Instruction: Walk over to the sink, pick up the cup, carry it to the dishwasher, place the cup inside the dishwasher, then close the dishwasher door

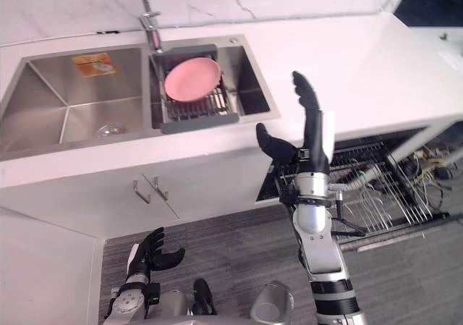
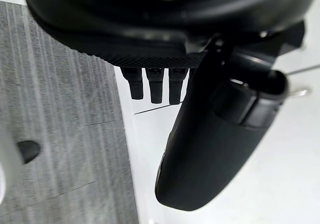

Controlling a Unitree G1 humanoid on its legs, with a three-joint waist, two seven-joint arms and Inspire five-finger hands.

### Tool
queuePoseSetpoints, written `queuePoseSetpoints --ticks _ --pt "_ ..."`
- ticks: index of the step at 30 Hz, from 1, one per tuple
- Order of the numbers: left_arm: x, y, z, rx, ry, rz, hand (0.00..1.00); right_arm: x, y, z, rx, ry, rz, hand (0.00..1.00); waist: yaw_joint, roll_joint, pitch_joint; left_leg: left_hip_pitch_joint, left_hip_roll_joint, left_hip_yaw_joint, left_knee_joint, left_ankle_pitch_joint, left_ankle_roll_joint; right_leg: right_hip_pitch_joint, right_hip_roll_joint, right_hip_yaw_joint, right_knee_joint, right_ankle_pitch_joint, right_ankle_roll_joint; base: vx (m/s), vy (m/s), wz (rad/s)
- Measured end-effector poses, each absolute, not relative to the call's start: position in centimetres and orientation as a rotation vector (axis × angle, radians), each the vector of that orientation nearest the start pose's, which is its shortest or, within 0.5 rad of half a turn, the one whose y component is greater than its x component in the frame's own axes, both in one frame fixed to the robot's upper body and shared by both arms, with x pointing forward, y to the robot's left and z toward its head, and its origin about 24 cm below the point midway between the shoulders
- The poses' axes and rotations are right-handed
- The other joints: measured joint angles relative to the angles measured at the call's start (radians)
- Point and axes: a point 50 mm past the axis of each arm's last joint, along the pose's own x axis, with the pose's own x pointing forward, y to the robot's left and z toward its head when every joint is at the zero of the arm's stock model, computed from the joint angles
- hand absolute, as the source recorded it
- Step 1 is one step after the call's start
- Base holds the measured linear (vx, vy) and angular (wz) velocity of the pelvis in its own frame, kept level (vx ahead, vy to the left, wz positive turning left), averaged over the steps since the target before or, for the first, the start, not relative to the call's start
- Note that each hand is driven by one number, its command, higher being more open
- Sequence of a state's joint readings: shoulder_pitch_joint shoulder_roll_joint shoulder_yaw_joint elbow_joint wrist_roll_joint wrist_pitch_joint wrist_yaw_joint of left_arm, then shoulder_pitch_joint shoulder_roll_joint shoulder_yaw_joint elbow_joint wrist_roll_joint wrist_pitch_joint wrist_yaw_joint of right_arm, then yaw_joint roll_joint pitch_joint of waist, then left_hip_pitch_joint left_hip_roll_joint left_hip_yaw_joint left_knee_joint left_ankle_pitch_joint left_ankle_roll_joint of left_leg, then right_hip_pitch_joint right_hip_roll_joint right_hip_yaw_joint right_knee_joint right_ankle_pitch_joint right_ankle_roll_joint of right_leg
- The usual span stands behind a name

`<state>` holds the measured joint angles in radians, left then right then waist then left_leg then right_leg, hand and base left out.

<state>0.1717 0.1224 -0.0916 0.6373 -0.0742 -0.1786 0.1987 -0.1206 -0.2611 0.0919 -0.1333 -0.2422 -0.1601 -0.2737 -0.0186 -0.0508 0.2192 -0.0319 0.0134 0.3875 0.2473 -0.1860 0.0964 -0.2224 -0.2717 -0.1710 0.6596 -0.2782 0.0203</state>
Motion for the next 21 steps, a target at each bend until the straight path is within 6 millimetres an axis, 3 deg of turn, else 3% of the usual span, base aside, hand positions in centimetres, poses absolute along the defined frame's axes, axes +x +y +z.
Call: queuePoseSetpoints --ticks 1,2,3,4,5,7,10,14,21 --pt "15.1 18.8 -10.8 0.125 0.623 0.192 0.90 26.6 -16.6 12.3 -0.453 -0.476 -0.109 0.90 -0.001 0.000 -0.006 0.000 -0.002 -0.020 0.000 0.000 0.000 -0.012 0.033 0.029 -0.060 0.002 0.004 0.23 -0.063 0.83" --pt "15.2 18.7 -10.8 0.151 0.618 0.167 0.90 26.7 -16.9 12.6 -0.487 -0.482 -0.094 0.90 0.000 -0.005 -0.013 -0.001 -0.011 -0.047 0.000 0.000 -0.008 -0.026 0.062 0.051 -0.163 0.053 0.025 0.16 -0.066 0.70" --pt "15.2 18.8 -10.8 0.161 0.616 0.159 0.90 26.9 -17.0 12.7 -0.502 -0.488 -0.087 0.90 0.001 -0.014 -0.019 0.000 -0.022 -0.056 0.000 -0.004 -0.017 -0.030 0.066 0.054 -0.221 0.118 0.025 0.25 -0.128 0.75" --pt "14.8 18.6 -11.2 0.167 0.642 0.149 0.90 27.2 -17.3 13.0 -0.543 -0.493 -0.072 0.90 0.001 0.004 -0.041 0.001 -0.020 -0.081 -0.005 -0.008 -0.036 -0.014 0.073 0.049 -0.266 0.156 0.063 0.24 -0.131 0.39" --pt "14.3 18.2 -11.4 0.155 0.654 0.146 0.90 27.4 -17.3 13.1 -0.565 -0.496 -0.061 0.90 0.004 0.026 -0.054 0.002 -0.001 -0.084 -0.013 -0.010 -0.045 0.007 0.093 0.037 -0.308 0.172 0.061 0.21 -0.111 0.24" --pt "13.3 17.6 -11.9 0.135 0.685 0.133 0.90 27.8 -17.6 13.4 -0.616 -0.502 -0.048 0.90 0.005 0.053 -0.071 0.017 0.020 -0.093 -0.056 -0.003 -0.069 0.052 0.125 0.010 -0.395 0.201 0.053 0.16 -0.060 0.06" --pt "12.8 17.2 -12.1 0.140 0.700 0.096 0.90 28.0 -18.2 13.5 -0.662 -0.494 -0.038 0.90 0.005 0.052 -0.073 0.048 0.022 -0.105 -0.112 0.015 -0.093 0.090 0.136 -0.008 -0.450 0.215 0.052 0.14 -0.039 0.13" --pt "12.7 16.7 -12.3 0.155 0.710 0.060 0.90 29.0 -18.7 14.0 -0.722 -0.487 -0.026 0.90 0.006 0.053 -0.074 0.053 0.015 -0.124 -0.138 0.029 -0.085 0.141 0.143 -0.030 -0.549 0.263 0.059 0.05 0.034 0.13" --pt "12.3 17.4 -12.4 0.181 0.721 0.060 0.90 29.5 -19.5 13.2 -0.821 -0.443 -0.030 0.90 0.012 0.051 -0.077 0.053 -0.004 -0.174 -0.176 0.066 -0.105 0.193 0.134 -0.080 -0.643 0.317 0.066 -0.03 0.034 0.21"
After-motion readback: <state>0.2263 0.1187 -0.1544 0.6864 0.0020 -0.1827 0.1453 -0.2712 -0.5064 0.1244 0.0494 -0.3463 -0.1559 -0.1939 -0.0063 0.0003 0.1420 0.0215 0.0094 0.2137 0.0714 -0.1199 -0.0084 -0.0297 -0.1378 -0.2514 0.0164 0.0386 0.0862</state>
